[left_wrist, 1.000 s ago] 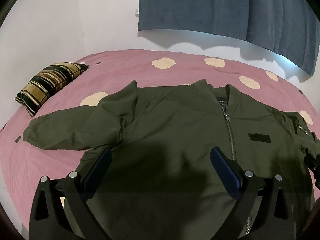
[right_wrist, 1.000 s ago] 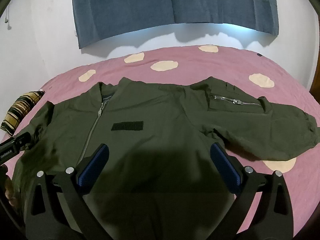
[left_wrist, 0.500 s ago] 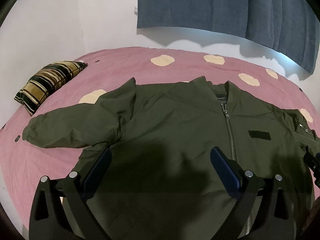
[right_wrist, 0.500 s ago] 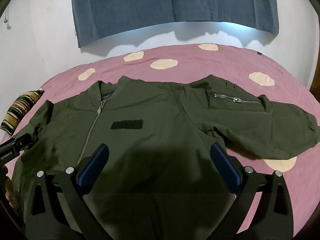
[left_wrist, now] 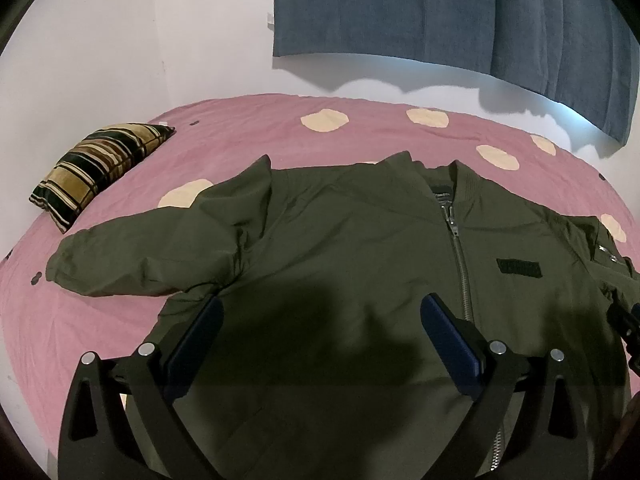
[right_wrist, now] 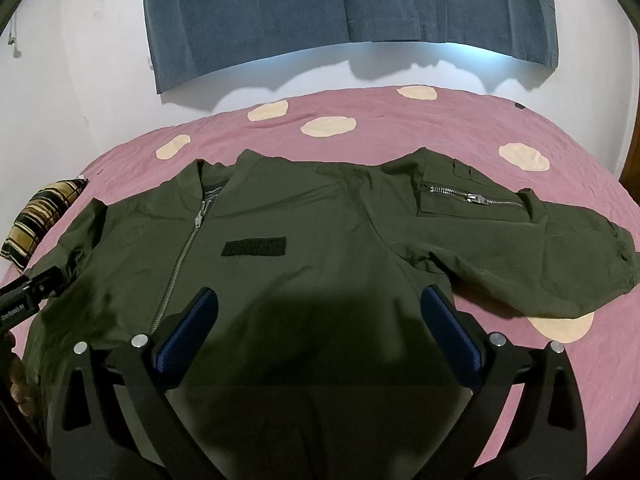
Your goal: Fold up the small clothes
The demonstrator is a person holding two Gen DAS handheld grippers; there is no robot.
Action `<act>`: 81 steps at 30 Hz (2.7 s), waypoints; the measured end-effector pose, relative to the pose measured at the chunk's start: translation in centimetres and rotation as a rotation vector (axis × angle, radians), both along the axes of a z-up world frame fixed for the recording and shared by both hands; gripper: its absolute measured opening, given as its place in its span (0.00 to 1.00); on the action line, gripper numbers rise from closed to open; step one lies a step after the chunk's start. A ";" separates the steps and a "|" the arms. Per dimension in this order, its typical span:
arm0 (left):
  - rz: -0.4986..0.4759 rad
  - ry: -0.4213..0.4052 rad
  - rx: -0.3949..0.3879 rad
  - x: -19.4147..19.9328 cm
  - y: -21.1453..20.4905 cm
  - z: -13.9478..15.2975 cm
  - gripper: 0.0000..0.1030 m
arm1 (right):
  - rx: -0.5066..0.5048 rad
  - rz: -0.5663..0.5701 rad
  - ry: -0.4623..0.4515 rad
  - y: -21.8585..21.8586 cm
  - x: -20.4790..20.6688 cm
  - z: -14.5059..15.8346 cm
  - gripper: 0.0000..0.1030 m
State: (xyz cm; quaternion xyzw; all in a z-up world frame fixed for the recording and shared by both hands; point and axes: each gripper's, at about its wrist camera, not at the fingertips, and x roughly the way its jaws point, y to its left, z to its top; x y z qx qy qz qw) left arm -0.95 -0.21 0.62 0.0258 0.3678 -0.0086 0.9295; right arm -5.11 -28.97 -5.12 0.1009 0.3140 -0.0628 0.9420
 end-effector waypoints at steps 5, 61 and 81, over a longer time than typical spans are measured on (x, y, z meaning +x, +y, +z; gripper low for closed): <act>-0.001 0.001 0.000 0.0 0.1 0.0 0.95 | 0.000 0.000 0.001 0.0 0.0 0.0 0.98; 0.071 0.062 -0.016 2.6 2.3 -1.9 0.95 | 0.679 -0.727 -0.065 -37.8 -14.8 -5.1 0.72; 0.057 0.088 -0.005 2.7 2.3 -2.9 0.95 | 0.631 -0.779 -0.154 -39.0 -17.6 -5.3 0.14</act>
